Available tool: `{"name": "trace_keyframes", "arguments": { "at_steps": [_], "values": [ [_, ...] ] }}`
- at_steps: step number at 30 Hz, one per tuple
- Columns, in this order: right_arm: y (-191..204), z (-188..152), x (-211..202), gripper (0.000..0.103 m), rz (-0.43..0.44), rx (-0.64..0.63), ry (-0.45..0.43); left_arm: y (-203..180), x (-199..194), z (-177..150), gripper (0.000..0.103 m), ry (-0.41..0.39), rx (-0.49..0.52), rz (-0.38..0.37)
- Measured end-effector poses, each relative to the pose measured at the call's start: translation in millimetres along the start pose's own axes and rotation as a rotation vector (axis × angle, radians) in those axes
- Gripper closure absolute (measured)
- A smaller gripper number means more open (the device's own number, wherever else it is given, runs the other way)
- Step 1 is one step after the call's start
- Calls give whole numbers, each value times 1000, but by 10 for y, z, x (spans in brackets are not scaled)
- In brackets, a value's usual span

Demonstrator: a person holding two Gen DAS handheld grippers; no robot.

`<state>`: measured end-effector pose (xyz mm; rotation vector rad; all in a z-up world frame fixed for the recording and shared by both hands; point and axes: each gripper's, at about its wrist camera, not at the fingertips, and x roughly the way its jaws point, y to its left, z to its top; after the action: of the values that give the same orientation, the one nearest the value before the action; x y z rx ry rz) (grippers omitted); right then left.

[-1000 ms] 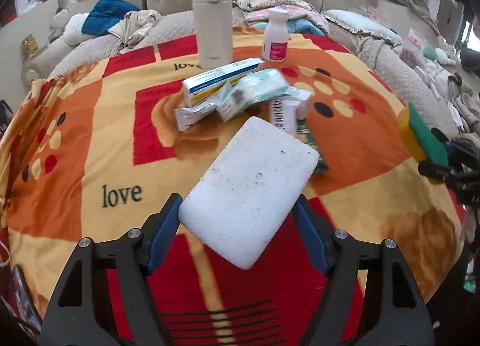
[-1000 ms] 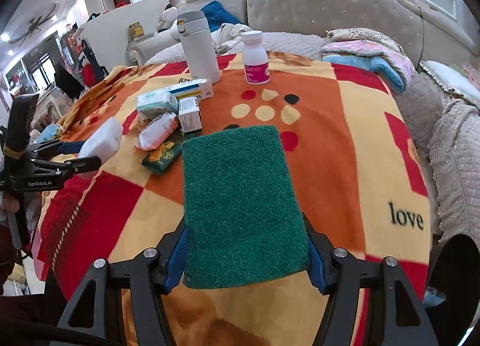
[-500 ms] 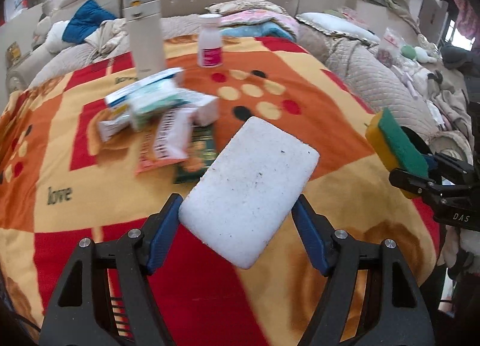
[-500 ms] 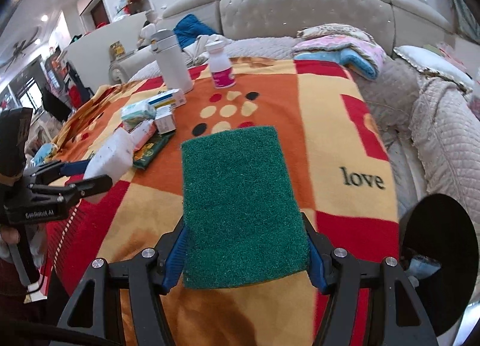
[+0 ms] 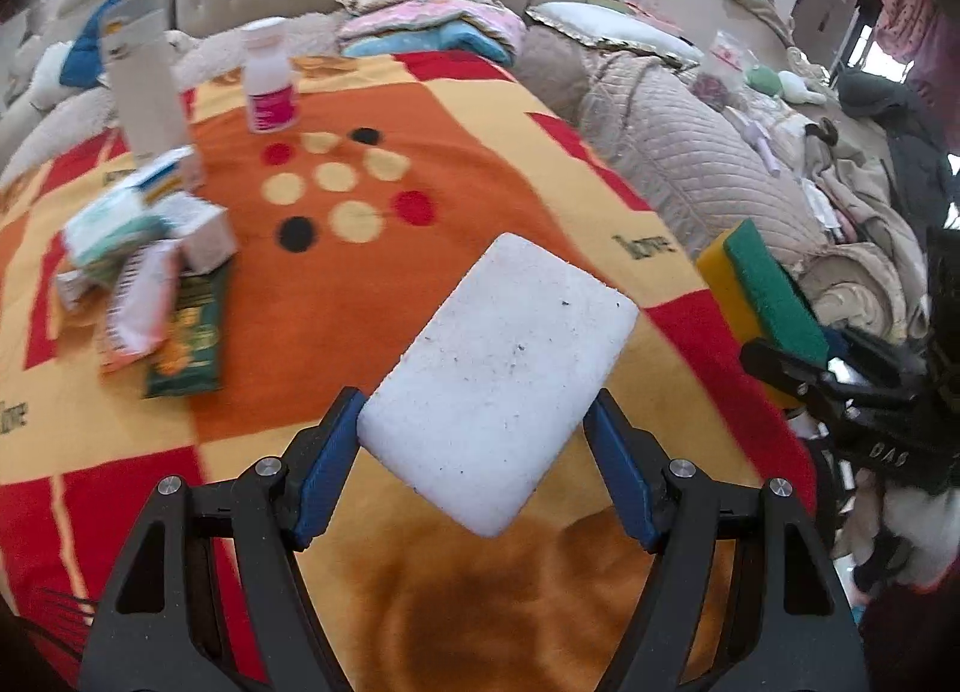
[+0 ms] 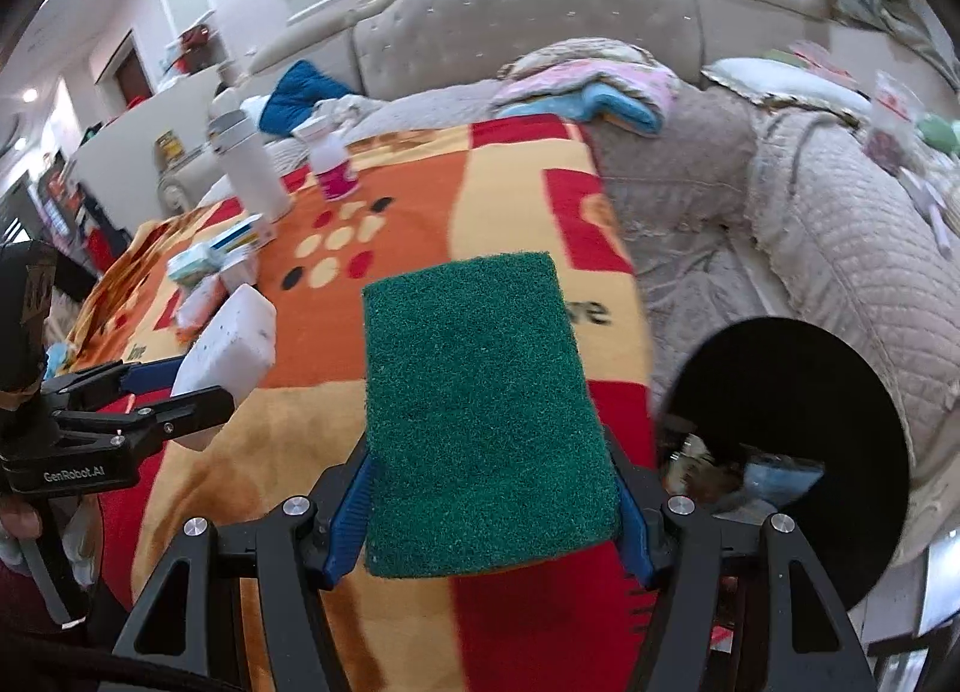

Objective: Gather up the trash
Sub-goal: 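Carry both sponges over the black bin and open the right tool, then open the left tool to drop the white sponge into the bin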

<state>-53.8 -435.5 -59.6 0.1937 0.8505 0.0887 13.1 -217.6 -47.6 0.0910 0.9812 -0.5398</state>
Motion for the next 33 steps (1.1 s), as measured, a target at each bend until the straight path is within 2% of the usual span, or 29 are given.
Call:
{"name": "trace_keyframes", "arguments": {
  "at_steps": [9,24,27,29,33],
  "values": [
    [-556,-86,-124,39,-82,98,-1,-554,181,222,30,0,71,-88],
    [-1413,-194,-154,38,-167,271,4,-1266,680,571,29,65,89,-263],
    [-1599,-203,-155,31,-166,333,2,-1363,746,614,28,72,84,-318],
    [-1685,-218,-185,23,-158,372,-17,-1427,791,647,28,90,86,-365],
    [-1783,-252,-271,20,-135,423,-64,-1471,843,667,27,102,80,-394]
  ]
}}
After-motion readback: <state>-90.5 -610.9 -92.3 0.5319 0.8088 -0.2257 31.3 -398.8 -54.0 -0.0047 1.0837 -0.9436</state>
